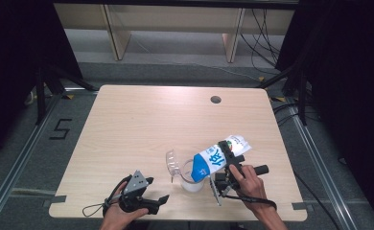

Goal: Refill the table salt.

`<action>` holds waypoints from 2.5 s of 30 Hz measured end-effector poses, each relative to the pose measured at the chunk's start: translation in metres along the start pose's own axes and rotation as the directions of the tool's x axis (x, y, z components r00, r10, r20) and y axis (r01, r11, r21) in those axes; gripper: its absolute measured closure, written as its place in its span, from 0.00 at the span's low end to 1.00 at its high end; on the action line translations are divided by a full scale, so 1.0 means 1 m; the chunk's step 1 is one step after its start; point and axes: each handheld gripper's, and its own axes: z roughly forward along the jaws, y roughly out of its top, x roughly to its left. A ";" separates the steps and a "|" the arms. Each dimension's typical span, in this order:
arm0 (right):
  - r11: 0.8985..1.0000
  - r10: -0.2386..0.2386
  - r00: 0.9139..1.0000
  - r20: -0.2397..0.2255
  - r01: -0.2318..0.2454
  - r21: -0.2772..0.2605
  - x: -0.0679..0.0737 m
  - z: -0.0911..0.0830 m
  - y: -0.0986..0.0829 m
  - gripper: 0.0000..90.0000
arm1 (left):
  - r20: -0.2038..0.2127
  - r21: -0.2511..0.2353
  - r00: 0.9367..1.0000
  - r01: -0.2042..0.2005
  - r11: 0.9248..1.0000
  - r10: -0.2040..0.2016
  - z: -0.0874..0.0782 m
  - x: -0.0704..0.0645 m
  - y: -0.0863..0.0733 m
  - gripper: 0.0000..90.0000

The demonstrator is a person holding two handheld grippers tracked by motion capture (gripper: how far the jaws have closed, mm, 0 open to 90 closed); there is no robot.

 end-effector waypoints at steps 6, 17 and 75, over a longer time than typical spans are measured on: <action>1.000 0.003 1.000 -0.003 -0.003 0.004 0.000 0.000 0.000 0.57 | -0.003 0.001 1.000 -0.004 1.000 0.004 0.000 0.000 0.000 0.18; 0.997 0.066 0.998 -0.014 -0.066 0.031 0.005 -0.002 -0.001 0.57 | 0.000 0.002 1.000 -0.006 1.000 0.006 -0.001 0.001 0.000 0.18; 0.998 0.047 0.999 -0.006 -0.047 0.032 0.004 -0.003 -0.001 0.59 | -0.003 0.001 1.000 0.012 1.000 -0.012 -0.001 0.000 0.000 0.18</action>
